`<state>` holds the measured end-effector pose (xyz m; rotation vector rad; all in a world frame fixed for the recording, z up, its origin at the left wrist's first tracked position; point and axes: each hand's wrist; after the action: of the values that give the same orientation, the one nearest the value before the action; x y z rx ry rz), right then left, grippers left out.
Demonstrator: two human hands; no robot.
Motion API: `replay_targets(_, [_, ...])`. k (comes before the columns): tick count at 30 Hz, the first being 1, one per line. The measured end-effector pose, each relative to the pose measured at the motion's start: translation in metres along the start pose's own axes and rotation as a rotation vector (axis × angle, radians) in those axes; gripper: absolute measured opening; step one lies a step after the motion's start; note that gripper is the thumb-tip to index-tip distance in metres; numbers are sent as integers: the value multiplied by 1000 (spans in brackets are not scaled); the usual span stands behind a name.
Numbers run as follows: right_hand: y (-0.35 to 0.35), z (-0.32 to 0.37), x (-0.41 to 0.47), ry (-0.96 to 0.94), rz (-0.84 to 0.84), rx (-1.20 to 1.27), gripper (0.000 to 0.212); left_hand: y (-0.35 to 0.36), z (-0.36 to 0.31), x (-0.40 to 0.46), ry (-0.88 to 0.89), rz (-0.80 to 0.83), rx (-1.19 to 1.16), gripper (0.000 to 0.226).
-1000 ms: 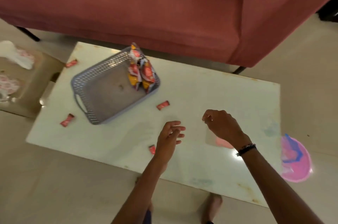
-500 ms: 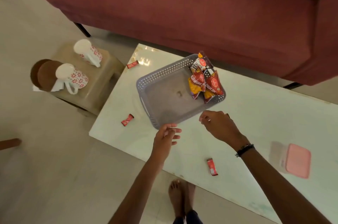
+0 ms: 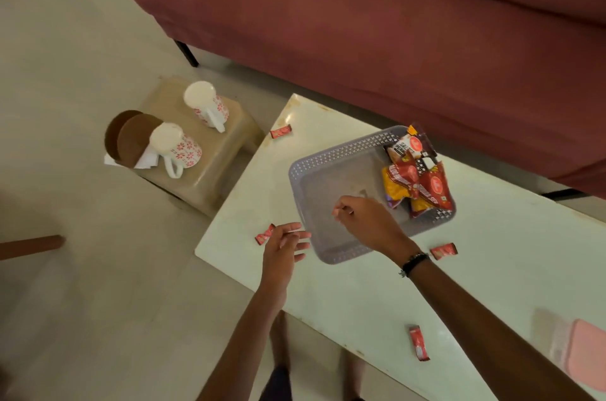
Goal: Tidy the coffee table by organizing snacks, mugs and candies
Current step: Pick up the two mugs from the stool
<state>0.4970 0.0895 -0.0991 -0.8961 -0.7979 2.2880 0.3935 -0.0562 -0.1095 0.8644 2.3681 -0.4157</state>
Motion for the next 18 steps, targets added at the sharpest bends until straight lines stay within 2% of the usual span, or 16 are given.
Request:
replay_targets(9, [86, 105, 105, -61, 39, 137, 20, -108, -36, 101, 25, -274, -78, 16])
replay_targets(13, [115, 144, 163, -68, -37, 161, 17, -159, -45, 154, 128, -363, 49, 16])
replay_targets(15, [124, 160, 193, -67, -113, 161, 19, -175, -50, 172, 224, -473, 156, 16])
replay_targets(18, [131, 182, 237, -44, -194, 158, 31, -188, -57, 196, 256, -655, 281, 37])
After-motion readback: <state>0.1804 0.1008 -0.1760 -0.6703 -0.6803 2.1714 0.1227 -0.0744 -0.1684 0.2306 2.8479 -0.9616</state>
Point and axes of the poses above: each hand's wrist, its own x-axis towards the middle knuckle, its own y-axis out of the palm, z = x × y, and after that the axes turned 4 degrees about -z, right-handed
